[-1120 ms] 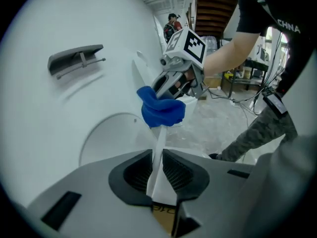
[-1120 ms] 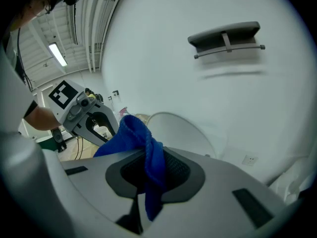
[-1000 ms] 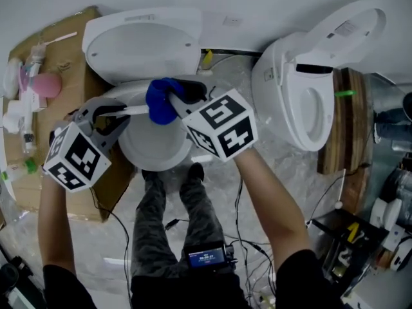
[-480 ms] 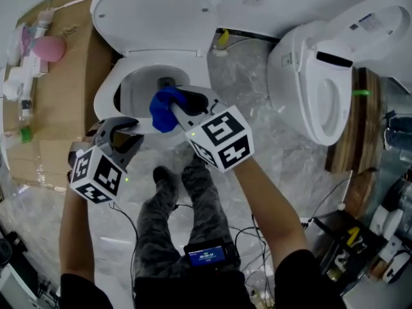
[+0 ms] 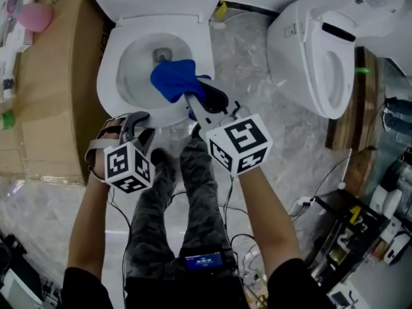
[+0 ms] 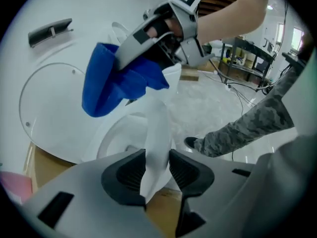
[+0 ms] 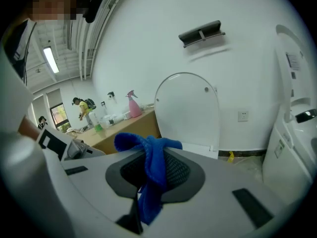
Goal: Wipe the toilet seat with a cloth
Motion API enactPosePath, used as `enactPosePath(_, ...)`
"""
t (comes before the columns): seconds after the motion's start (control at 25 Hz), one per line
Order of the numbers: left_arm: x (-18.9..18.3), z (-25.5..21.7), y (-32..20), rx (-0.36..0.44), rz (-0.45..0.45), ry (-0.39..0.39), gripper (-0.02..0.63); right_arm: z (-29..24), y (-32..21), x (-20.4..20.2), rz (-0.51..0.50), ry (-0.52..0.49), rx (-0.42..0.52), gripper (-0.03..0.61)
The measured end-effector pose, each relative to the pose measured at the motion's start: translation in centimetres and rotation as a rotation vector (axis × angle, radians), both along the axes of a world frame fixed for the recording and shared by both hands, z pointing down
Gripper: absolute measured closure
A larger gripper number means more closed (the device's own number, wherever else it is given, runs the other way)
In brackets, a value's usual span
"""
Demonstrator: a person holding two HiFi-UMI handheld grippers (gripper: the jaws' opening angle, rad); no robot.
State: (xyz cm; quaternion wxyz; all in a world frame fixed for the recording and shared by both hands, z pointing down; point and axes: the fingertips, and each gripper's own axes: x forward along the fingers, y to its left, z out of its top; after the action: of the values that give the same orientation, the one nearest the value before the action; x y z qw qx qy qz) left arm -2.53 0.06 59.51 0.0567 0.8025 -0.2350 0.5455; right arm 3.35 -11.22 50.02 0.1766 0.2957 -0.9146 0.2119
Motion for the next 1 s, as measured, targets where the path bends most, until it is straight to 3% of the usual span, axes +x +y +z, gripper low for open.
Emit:
enactPosePath(0.32,0.7,10.1,3.3,-0.046,0.085,-0.115,0.453,3.9,4.6,1.9,0.032,0.052,-0.035,0.512)
enactPosePath(0.56,1.0,14.7,4.0,-0.055,0.100,-0.146,0.448,6.4,6.3,1.9,0.017,0.070,-0.050,0.512)
enactPosePath(1.0,0.8,17.0,5.1,-0.258,-0.041,-0.069,0.460,7.9,3.9,1.5,-0.015,0.097,-0.070,0.512)
